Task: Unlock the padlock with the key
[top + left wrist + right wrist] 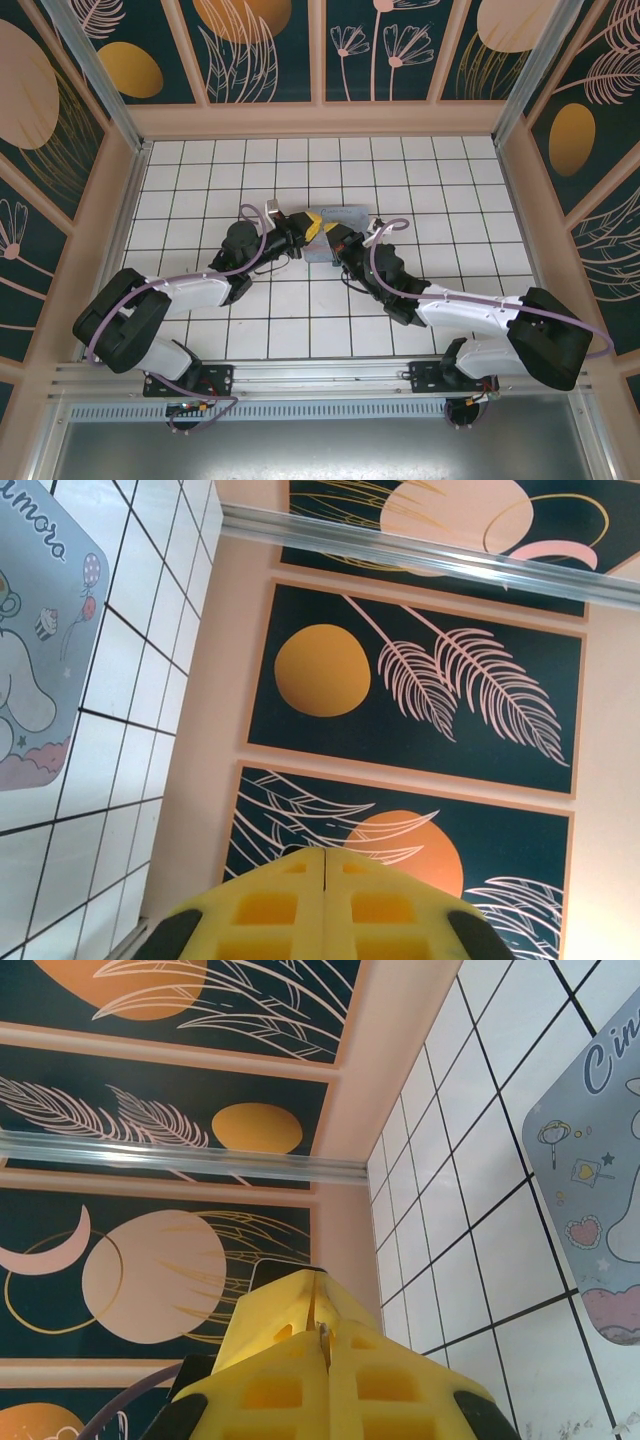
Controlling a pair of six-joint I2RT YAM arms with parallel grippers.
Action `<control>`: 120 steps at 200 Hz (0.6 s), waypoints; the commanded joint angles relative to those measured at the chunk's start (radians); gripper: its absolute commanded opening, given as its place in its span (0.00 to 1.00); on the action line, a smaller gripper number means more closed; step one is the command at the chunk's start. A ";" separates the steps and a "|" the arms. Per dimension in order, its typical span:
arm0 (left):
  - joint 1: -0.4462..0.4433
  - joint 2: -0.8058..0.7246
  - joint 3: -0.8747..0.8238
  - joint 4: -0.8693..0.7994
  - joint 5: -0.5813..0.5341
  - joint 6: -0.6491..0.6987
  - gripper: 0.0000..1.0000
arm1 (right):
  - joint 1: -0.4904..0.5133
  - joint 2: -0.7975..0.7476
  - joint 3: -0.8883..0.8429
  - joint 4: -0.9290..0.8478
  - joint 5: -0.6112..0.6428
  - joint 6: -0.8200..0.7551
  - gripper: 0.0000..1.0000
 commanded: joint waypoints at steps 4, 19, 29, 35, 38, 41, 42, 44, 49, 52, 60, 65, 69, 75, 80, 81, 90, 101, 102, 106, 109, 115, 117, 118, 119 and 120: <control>-0.007 0.013 -0.008 0.043 -0.003 0.009 0.00 | -0.005 -0.027 0.018 0.049 -0.020 -0.007 0.00; -0.006 0.013 -0.007 0.040 -0.005 0.017 0.00 | -0.005 -0.035 0.013 0.047 -0.018 -0.008 0.00; -0.006 0.009 -0.005 0.035 -0.007 0.028 0.00 | -0.005 -0.055 -0.003 0.040 -0.008 -0.007 0.04; -0.006 0.008 -0.001 0.025 -0.006 0.039 0.00 | -0.005 -0.078 -0.018 0.031 0.005 -0.008 0.15; -0.006 0.006 0.000 0.017 -0.007 0.047 0.00 | -0.005 -0.092 -0.027 0.020 0.013 -0.009 0.19; -0.005 0.004 0.002 0.010 -0.008 0.054 0.00 | -0.005 -0.106 -0.037 0.009 0.020 -0.011 0.22; -0.005 0.003 0.003 0.008 -0.008 0.058 0.00 | -0.005 -0.113 -0.040 0.004 0.023 -0.012 0.23; -0.006 0.001 0.005 0.003 -0.009 0.065 0.00 | -0.004 -0.127 -0.046 -0.007 0.029 -0.013 0.25; -0.005 -0.003 0.010 -0.013 -0.010 0.085 0.00 | -0.005 -0.161 -0.065 -0.035 0.048 -0.012 0.28; -0.005 -0.007 0.013 -0.026 -0.011 0.099 0.00 | -0.004 -0.182 -0.076 -0.048 0.060 -0.011 0.29; -0.007 -0.018 0.026 -0.074 -0.017 0.139 0.00 | -0.004 -0.242 -0.107 -0.086 0.085 -0.010 0.31; -0.007 -0.025 0.034 -0.103 -0.019 0.165 0.00 | -0.006 -0.282 -0.128 -0.105 0.097 -0.010 0.31; -0.006 -0.027 0.039 -0.121 -0.019 0.184 0.00 | -0.007 -0.305 -0.141 -0.120 0.107 -0.010 0.31; -0.005 -0.031 0.046 -0.144 -0.018 0.212 0.00 | -0.007 -0.349 -0.155 -0.157 0.120 -0.010 0.31; -0.006 -0.035 0.052 -0.164 -0.016 0.230 0.00 | -0.006 -0.379 -0.163 -0.187 0.130 -0.012 0.31; -0.006 -0.035 0.054 -0.168 -0.016 0.235 0.00 | -0.006 -0.384 -0.165 -0.193 0.131 -0.012 0.31; -0.006 -0.036 0.067 -0.201 -0.011 0.275 0.00 | -0.008 -0.430 -0.175 -0.233 0.138 -0.031 0.31; -0.006 -0.036 0.088 -0.249 0.001 0.330 0.00 | -0.012 -0.476 -0.179 -0.276 0.133 -0.067 0.31; -0.006 -0.035 0.090 -0.253 0.001 0.335 0.00 | -0.012 -0.479 -0.178 -0.280 0.132 -0.072 0.31; -0.006 -0.036 0.100 -0.274 0.006 0.357 0.00 | -0.015 -0.493 -0.177 -0.291 0.129 -0.086 0.32; -0.005 -0.035 0.108 -0.290 0.009 0.375 0.00 | -0.016 -0.502 -0.177 -0.298 0.126 -0.104 0.32; -0.007 -0.036 0.122 -0.319 0.015 0.409 0.00 | -0.019 -0.518 -0.181 -0.301 0.118 -0.137 0.32; -0.006 -0.037 0.126 -0.329 0.017 0.420 0.00 | -0.020 -0.522 -0.181 -0.301 0.113 -0.147 0.33; -0.006 -0.038 0.128 -0.333 0.018 0.426 0.00 | -0.021 -0.523 -0.181 -0.302 0.111 -0.153 0.33; -0.005 -0.038 0.131 -0.339 0.019 0.432 0.00 | -0.022 -0.526 -0.181 -0.302 0.108 -0.156 0.33; -0.005 -0.038 0.133 -0.344 0.020 0.435 0.00 | -0.023 -0.528 -0.181 -0.302 0.105 -0.163 0.33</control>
